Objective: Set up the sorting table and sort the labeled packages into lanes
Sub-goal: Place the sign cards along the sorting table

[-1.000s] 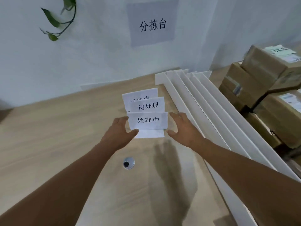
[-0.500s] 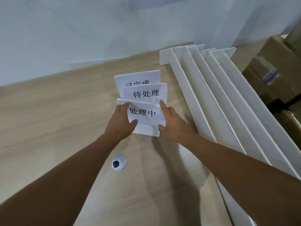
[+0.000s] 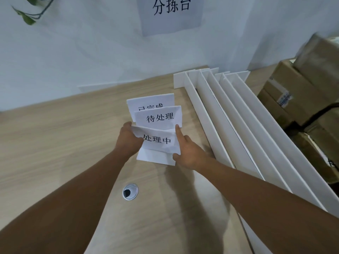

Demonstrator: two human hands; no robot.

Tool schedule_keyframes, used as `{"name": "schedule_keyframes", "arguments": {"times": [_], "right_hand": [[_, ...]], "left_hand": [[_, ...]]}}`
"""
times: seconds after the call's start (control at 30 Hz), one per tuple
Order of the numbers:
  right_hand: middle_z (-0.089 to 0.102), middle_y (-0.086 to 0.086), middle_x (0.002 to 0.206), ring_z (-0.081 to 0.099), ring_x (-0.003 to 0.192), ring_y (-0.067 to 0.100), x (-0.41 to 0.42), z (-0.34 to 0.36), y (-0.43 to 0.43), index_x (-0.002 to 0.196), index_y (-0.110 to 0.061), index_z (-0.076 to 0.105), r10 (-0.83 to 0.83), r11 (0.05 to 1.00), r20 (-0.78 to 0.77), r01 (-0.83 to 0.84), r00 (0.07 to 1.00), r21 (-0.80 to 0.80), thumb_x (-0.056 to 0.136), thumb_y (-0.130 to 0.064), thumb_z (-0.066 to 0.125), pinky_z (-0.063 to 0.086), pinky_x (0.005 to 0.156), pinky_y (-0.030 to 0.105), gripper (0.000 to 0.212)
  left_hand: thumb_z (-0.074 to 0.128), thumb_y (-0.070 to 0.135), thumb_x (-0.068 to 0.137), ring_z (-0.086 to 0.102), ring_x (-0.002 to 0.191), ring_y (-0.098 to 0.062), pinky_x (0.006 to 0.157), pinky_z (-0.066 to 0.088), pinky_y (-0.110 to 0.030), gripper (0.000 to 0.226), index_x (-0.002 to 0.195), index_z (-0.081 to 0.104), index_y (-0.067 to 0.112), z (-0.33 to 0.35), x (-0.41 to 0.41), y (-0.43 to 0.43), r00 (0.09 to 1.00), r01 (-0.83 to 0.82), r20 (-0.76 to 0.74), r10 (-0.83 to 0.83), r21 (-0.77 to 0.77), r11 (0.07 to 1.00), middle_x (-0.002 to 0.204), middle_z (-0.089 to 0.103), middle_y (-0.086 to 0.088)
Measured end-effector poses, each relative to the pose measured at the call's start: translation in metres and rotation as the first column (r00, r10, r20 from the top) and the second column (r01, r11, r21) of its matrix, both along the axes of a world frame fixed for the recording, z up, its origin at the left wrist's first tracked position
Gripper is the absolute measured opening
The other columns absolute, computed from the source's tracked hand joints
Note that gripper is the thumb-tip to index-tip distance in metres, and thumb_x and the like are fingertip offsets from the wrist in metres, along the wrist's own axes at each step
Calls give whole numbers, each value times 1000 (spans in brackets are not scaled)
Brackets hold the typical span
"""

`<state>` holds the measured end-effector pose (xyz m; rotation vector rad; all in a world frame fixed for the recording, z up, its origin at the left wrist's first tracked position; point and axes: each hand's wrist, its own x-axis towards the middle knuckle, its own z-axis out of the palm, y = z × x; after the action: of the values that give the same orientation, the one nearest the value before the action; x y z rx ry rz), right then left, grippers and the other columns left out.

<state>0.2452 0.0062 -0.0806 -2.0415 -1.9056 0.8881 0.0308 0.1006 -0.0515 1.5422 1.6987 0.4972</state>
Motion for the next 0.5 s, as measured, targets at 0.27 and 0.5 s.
{"name": "schedule_keyframes", "arguments": {"times": [0.27, 0.5], "right_hand": [[38, 4, 114, 44, 67, 12, -14, 59, -39, 146, -43, -34, 28, 993, 107, -40, 994, 115, 96, -39, 58, 31, 50, 27, 104], [45, 10, 115, 57, 86, 27, -98, 130, -82, 162, -31, 7, 100, 964, 70, -114, 992, 239, 98, -31, 59, 50, 73, 35, 83]], "left_hand": [[60, 5, 92, 48, 134, -30, 108, 42, -39, 68, 155, 32, 7, 42, -43, -72, 992, 98, -97, -84, 154, 983, 153, 39, -13], [57, 10, 97, 60, 113, -26, 95, 48, -37, 45, 142, 53, 14, 109, -140, -141, 990, -74, -92, 110, 333, 940, 139, 55, -3]]}}
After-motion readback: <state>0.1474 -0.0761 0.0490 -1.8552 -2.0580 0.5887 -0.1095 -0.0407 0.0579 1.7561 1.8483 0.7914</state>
